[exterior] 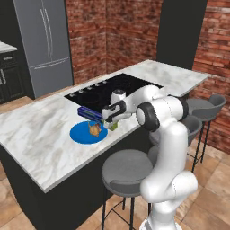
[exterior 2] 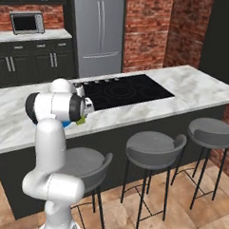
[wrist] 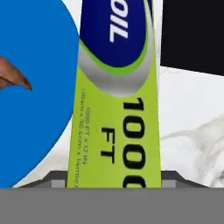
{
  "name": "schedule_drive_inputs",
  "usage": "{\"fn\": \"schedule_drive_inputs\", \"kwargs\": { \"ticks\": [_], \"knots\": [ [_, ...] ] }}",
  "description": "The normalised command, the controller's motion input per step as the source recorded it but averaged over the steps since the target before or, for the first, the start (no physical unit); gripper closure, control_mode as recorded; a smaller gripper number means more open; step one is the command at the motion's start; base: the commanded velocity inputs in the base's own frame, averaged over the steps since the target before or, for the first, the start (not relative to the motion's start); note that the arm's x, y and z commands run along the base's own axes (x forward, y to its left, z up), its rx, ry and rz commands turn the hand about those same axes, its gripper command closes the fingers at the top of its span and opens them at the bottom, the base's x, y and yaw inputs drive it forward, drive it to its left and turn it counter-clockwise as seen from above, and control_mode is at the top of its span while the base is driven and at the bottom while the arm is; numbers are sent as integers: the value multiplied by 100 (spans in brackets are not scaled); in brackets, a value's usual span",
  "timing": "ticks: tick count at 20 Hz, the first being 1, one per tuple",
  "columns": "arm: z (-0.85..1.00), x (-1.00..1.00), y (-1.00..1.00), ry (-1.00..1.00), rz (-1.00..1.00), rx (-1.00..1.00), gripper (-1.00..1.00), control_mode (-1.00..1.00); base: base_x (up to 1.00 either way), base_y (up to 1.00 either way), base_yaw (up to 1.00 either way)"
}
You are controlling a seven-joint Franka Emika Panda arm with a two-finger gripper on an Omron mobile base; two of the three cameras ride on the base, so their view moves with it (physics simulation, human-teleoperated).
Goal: Retrieve the tupperware and aluminum foil from the cabinet and place them on the dining counter near the plate with onion and mushroom to prepare for storing leftovers.
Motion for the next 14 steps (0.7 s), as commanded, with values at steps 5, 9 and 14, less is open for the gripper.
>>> {"fn": "schedule_drive_inputs", "kwargs": {
  "ticks": [5,9,14],
  "knots": [
    [87,-44,-47,-4,-1,0,-100,-100,0,0,0],
    [41,-2,-56,-9,-2,0,-100,-100,0,0,0],
    [55,-36,-20,-10,0,0,-100,-100,0,0,0]
  ]
}}
